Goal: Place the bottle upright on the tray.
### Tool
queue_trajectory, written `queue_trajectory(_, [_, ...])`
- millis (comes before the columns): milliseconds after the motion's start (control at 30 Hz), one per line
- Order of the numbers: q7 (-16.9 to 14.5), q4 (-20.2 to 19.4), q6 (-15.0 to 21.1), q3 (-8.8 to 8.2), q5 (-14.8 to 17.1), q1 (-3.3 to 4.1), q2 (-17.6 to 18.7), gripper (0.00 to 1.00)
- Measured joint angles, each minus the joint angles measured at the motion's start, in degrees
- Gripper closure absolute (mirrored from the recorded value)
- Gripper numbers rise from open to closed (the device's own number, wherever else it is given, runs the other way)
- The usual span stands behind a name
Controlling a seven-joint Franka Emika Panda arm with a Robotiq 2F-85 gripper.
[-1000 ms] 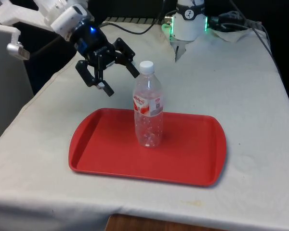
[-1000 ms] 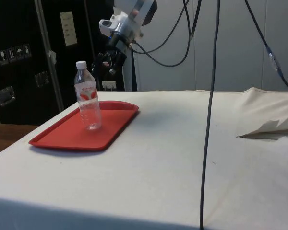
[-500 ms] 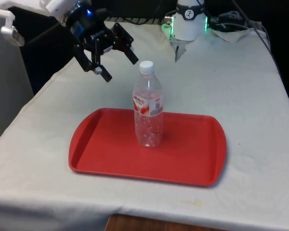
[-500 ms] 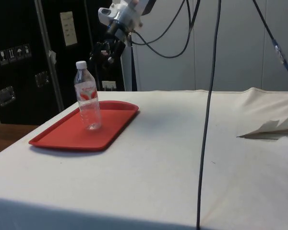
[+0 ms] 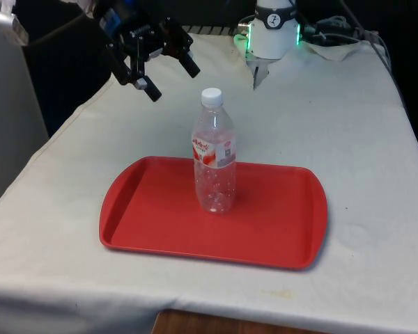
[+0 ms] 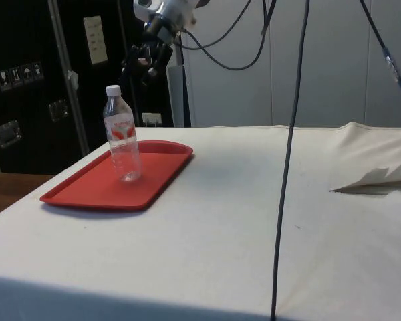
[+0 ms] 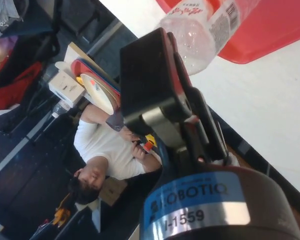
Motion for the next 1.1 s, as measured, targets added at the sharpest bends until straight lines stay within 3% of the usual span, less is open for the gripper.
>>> queue_trajectory(333, [0.6, 0.1, 0.1, -0.17, -1.9, 0.57, -1.3, 0.00])
queue_trajectory(633, [1.2, 0.1, 0.7, -0.17, -4.4, 1.78, -2.3, 0.00])
queue_trajectory(867, [1.2, -0.1, 2.8, -0.11, -6.6, 3.15, -2.4, 0.00])
queue_trajectory(1100, [1.2, -0.1, 3.8, -0.17, -7.7, 3.72, -2.7, 0.00])
